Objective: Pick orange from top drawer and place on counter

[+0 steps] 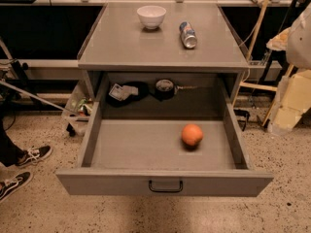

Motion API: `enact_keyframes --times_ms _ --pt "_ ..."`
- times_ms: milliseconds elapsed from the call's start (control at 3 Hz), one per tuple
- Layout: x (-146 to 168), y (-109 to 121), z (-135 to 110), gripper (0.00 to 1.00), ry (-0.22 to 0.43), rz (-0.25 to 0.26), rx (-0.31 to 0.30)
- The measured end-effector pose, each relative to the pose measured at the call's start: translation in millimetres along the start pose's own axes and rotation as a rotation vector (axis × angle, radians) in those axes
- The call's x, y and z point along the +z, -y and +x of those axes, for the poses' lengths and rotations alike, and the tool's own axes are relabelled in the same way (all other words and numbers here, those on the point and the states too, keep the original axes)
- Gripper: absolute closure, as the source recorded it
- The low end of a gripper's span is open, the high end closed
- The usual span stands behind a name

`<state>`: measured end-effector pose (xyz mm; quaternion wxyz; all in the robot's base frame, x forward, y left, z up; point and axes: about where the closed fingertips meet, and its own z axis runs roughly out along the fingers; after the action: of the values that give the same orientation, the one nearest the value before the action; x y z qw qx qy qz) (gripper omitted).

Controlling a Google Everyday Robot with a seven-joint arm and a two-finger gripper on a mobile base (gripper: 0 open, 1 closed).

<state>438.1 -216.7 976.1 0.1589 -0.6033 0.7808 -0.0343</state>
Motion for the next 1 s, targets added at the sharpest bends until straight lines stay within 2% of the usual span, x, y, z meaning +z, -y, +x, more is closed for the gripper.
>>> enact_keyframes --times_ms 333,667,1000 --pt "0.0 0.0 0.0 0.00 0.000 0.000 0.000" --pt "56.6 -7.7 16.1 0.00 0.005 -0.096 0.021" --pt "163.5 -33.7 44.5 0.00 0.029 -0.255 0.085"
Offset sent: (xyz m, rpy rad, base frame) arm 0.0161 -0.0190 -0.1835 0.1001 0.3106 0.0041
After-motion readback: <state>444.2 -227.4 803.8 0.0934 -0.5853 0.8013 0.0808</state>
